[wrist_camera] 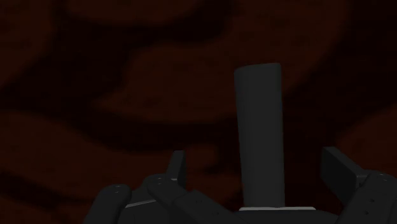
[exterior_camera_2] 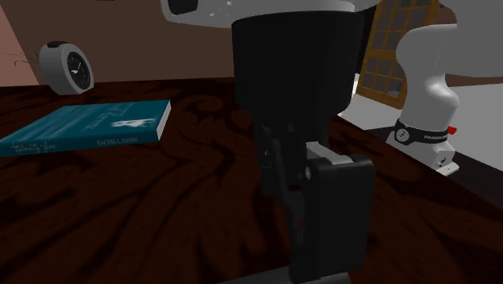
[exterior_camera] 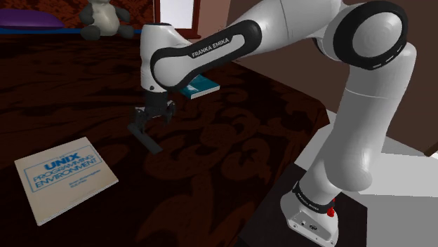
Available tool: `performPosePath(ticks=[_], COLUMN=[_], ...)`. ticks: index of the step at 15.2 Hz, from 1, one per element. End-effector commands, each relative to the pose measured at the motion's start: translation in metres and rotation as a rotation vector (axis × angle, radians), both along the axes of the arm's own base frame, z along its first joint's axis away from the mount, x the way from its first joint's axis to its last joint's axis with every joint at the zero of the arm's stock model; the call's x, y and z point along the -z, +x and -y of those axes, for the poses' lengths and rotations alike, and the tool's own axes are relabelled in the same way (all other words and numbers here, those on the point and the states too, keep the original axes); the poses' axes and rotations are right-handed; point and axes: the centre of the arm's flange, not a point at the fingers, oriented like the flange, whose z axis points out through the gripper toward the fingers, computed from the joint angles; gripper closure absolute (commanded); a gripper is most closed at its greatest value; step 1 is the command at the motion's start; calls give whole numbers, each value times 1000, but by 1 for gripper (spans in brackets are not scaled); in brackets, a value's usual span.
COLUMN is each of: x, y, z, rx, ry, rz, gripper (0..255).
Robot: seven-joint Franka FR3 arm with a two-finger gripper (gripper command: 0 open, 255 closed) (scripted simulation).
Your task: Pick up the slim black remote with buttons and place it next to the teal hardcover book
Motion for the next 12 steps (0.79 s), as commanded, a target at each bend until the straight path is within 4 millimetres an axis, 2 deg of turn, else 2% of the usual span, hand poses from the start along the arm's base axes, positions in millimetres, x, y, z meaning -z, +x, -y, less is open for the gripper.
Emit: performPosePath(ticks=[1,2,9,12], x=[12,13,53,53], y=[18,19,19,19], z=[-16,-17,-20,-20], rx=[13,13,13,13], ry=[4,4,4,4], rz=[3,3,3,3], gripper=[0,0,0,0])
